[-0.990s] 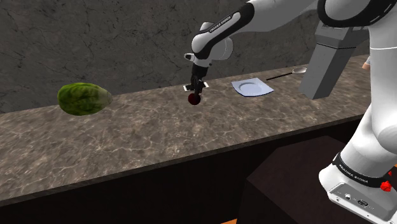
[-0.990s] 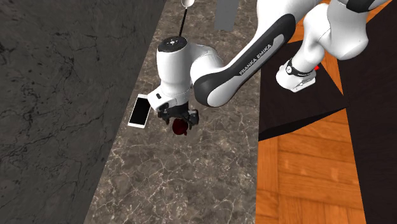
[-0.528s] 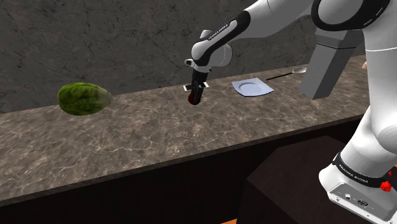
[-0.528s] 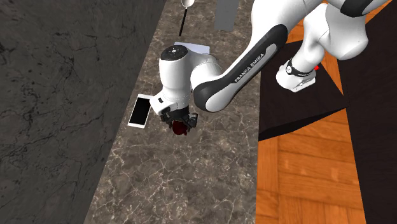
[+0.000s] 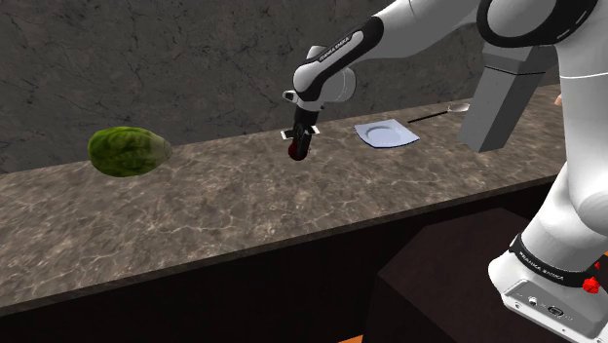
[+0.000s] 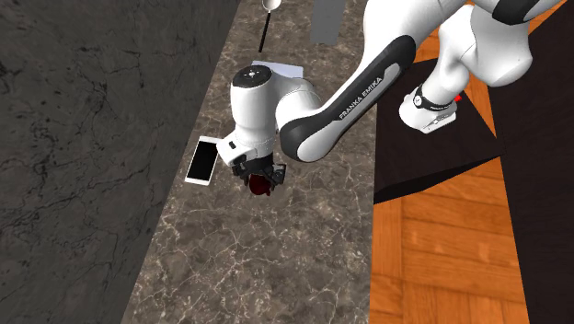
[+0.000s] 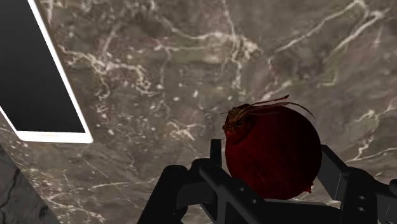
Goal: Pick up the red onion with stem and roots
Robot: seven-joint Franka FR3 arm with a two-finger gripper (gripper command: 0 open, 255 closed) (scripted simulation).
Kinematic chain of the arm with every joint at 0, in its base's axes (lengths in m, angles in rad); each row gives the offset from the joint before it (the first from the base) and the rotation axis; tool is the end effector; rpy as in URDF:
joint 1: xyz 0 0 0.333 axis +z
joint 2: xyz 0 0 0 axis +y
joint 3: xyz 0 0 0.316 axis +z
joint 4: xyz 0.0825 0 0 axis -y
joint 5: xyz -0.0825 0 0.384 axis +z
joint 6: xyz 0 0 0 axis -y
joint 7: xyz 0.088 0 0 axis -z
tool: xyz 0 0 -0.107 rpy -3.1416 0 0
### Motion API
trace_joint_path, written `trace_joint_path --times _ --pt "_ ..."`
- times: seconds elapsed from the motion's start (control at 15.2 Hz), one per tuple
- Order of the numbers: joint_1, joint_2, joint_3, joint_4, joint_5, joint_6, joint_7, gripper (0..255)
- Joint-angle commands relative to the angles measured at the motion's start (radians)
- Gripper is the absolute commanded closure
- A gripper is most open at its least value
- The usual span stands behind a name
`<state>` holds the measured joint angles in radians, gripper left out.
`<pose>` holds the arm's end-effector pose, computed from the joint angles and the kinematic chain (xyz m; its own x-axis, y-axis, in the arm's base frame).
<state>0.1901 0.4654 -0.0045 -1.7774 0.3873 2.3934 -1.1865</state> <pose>0.6587 0.1271 0.3118 0.4263 0.8488 0.3128 0.8950 -0.4459 -0.0099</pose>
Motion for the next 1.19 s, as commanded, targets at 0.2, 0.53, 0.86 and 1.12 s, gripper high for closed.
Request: trace_joint_path --times 0.2,0.53,0.86,1.12 --pt "0.002 -0.02 -0.004 0.011 -0.01 -0.032 0.014 255" --pt "0.005 -0.053 -0.011 0.03 -0.024 -0.082 0.034 255" --pt "0.006 -0.083 -0.016 0.055 -0.038 -0.134 0.055 255" --pt "0.007 -0.094 -0.018 0.068 -0.044 -0.157 0.063 255"
